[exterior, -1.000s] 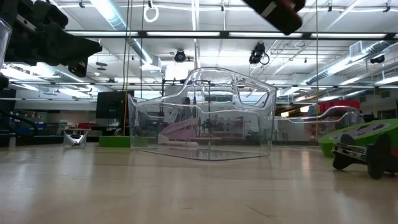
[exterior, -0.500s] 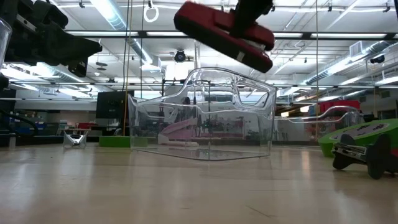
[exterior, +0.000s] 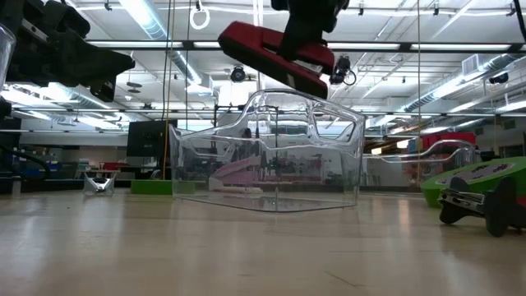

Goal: Pick and place Stapler, Stapler remover, tape
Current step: Put the red stapler into the middle transparent bin

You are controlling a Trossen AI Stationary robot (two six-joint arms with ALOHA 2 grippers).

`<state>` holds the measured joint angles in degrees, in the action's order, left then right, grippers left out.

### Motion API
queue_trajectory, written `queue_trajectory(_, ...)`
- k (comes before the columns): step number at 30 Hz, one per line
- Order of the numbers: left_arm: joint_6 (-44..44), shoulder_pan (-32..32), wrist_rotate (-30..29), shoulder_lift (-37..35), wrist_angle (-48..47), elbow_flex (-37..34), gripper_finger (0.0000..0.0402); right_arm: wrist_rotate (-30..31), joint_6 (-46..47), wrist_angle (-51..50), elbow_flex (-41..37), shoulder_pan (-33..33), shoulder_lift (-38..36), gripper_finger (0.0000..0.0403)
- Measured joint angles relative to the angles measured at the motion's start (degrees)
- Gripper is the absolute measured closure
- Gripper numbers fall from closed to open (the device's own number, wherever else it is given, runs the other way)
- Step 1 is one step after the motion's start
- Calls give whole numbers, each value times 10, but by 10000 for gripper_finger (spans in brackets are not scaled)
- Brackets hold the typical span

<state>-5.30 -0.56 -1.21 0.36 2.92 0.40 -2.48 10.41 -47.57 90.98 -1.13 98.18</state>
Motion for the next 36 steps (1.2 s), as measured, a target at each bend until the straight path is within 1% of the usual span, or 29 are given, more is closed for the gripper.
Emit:
queue_trajectory(8,0,0,0,0,0,0,371,-2,118,0,0,-6,39,261)
queue_trajectory(14,0,0,0,0,0,0,371,-2,173,12,0,-6,77,261)
queue_trajectory(26,0,0,0,0,0,0,371,-6,207,22,0,-7,140,261)
queue_trajectory(28,0,0,0,0,0,0,372,-15,209,29,0,-7,147,261)
queue_trajectory(36,0,0,0,0,0,0,372,-14,211,30,0,-8,160,261)
